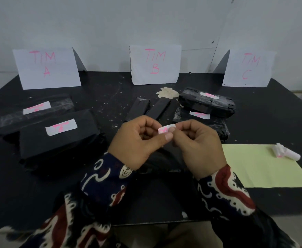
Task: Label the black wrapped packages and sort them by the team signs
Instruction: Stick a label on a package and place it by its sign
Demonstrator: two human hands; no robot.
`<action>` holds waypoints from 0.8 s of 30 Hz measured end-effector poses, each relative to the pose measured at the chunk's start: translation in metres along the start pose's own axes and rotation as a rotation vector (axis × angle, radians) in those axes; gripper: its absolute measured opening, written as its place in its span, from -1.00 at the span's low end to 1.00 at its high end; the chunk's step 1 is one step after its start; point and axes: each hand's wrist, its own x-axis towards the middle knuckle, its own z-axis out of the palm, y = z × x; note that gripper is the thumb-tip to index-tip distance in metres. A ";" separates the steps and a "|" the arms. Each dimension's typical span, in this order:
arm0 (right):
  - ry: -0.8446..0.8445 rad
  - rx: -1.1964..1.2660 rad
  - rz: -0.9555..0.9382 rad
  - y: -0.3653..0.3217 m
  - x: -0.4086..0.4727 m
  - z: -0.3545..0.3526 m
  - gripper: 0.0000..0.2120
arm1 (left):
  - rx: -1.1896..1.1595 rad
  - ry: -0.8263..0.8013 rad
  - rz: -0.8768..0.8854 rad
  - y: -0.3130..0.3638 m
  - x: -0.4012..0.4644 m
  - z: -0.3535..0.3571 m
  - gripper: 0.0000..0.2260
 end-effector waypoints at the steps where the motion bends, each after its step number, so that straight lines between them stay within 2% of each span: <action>1: 0.008 -0.014 0.007 0.001 0.003 0.000 -0.91 | 0.033 0.029 -0.005 0.000 0.004 -0.001 -0.82; 6: -0.007 -0.115 0.030 0.005 0.013 -0.001 -0.87 | 0.223 0.122 -0.005 -0.003 0.018 -0.008 -0.95; 12: -0.031 -0.370 0.043 0.015 0.013 0.000 -0.88 | 0.413 0.131 0.024 -0.016 0.014 -0.009 -0.91; 14: -0.064 -0.450 0.067 0.016 0.013 -0.002 -0.95 | 0.453 0.108 0.007 -0.023 0.012 -0.008 -0.91; 17: -0.120 -0.627 0.094 0.016 0.012 -0.003 -0.74 | 0.541 0.073 0.008 -0.029 0.010 -0.005 -0.91; 24: -0.104 -0.864 0.088 0.013 0.007 0.002 -0.86 | 0.726 0.080 0.096 -0.035 0.009 0.003 -0.90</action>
